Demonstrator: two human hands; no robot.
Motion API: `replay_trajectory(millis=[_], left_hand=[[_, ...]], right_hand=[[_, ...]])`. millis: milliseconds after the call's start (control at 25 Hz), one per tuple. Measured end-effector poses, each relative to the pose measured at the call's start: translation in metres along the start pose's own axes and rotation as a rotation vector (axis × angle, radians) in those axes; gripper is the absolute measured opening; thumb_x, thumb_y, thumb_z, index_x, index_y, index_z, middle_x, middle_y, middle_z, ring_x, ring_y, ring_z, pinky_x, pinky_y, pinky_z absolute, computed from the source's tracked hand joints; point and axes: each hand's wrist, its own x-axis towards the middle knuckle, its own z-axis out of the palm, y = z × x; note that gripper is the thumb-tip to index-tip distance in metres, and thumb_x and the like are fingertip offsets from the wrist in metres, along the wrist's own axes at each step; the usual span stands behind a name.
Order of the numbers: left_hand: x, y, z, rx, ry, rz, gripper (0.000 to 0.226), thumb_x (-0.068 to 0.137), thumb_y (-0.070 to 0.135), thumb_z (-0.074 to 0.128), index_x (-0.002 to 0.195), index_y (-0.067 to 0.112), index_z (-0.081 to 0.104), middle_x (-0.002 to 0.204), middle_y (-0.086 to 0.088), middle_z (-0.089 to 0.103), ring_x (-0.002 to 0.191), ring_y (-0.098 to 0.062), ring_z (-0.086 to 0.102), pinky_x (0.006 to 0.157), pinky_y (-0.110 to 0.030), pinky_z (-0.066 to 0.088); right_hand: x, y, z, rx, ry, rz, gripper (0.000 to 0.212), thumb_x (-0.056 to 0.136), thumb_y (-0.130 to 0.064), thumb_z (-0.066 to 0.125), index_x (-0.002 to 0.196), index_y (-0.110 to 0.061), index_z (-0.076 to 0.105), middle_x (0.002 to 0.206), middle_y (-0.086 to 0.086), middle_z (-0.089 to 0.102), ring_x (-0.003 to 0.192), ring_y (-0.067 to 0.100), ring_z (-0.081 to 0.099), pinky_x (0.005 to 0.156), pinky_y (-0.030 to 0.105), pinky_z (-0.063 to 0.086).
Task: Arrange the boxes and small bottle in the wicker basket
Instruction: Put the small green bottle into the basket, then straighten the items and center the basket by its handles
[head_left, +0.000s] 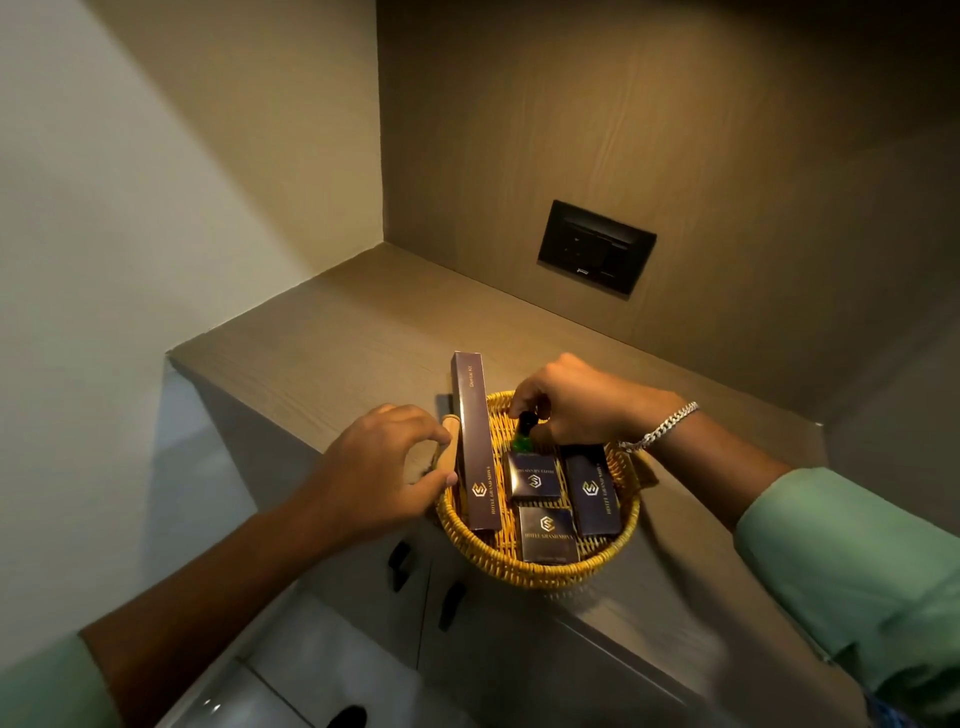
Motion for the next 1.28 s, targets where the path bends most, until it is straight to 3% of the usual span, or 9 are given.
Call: replay_trajectory(millis=[240,400,520,640,720,880,1080,1280], left_hand=[[0.003,0.005,0.001,-0.103,0.032,-0.132,0.039,0.074,0.037,0.065,0.100,0.010,0.072,0.098,-0.001,0.071,0.089,-0.014,0.062,0.072,-0.031,0.051],[0.011,0.009,0.005,-0.138,0.060,-0.273,0.014,0.079,0.021,0.073,0.089,0.013,0.070,0.081,0.002,0.068,0.072,-0.009,0.060,0.058,-0.019,0.044],[0.019,0.012,0.006,-0.211,0.054,-0.382,0.010,0.078,0.015,0.074,0.084,0.011,0.067,0.075,-0.002,0.067,0.069,-0.013,0.062,0.056,-0.021,0.047],[0.024,0.013,0.005,-0.328,0.042,-0.512,0.014,0.078,0.010,0.075,0.088,0.007,0.065,0.078,-0.008,0.066,0.069,-0.021,0.066,0.057,-0.033,0.056],[0.026,0.013,0.005,-0.392,0.045,-0.567,0.014,0.078,0.006,0.074,0.089,0.006,0.065,0.079,-0.012,0.067,0.063,-0.023,0.067,0.056,-0.035,0.058],[0.037,0.009,0.005,-0.448,0.081,-0.609,0.008,0.078,0.002,0.072,0.082,0.006,0.068,0.075,-0.013,0.069,0.059,-0.021,0.068,0.053,-0.032,0.058],[0.068,-0.020,-0.004,-0.469,0.085,-0.624,0.009,0.074,0.000,0.071,0.075,0.008,0.072,0.070,-0.010,0.072,0.054,-0.015,0.066,0.042,-0.024,0.051],[0.113,-0.059,-0.021,-0.494,0.038,-0.597,0.013,0.073,0.000,0.072,0.068,0.012,0.073,0.073,-0.011,0.073,0.065,-0.024,0.070,0.055,-0.037,0.060]], right_hand=[[0.000,-0.002,0.007,-0.046,0.074,0.043,0.034,0.086,-0.016,0.068,0.119,-0.017,0.065,0.114,0.003,0.068,0.094,0.011,0.060,0.070,0.017,0.048],[-0.007,-0.008,0.008,-0.032,0.095,0.086,0.051,0.083,-0.020,0.072,0.131,-0.018,0.055,0.123,0.004,0.064,0.108,0.017,0.060,0.083,0.028,0.054],[-0.032,-0.004,0.001,0.124,0.278,0.156,0.061,0.081,-0.028,0.073,0.136,-0.025,0.048,0.129,0.002,0.059,0.101,0.009,0.052,0.073,0.020,0.045],[-0.074,0.011,0.009,0.159,0.553,0.364,0.047,0.080,-0.036,0.072,0.125,-0.026,0.060,0.113,-0.003,0.063,0.092,0.009,0.054,0.067,0.025,0.045],[-0.094,0.019,0.022,0.188,0.600,0.572,0.037,0.080,-0.037,0.073,0.113,-0.022,0.068,0.101,-0.002,0.068,0.088,0.014,0.061,0.072,0.032,0.050],[-0.104,0.016,0.045,0.656,0.703,0.728,0.004,0.079,-0.014,0.076,0.082,-0.017,0.076,0.077,0.007,0.076,0.067,0.018,0.070,0.073,0.044,0.061],[-0.083,-0.007,0.052,0.759,0.864,0.839,0.017,0.073,-0.007,0.079,0.063,-0.020,0.074,0.066,0.006,0.075,0.068,0.023,0.073,0.072,0.046,0.062],[-0.038,-0.033,0.052,0.746,0.991,0.976,0.016,0.073,-0.010,0.077,0.059,-0.015,0.074,0.062,0.002,0.073,0.064,0.018,0.072,0.069,0.043,0.062]])
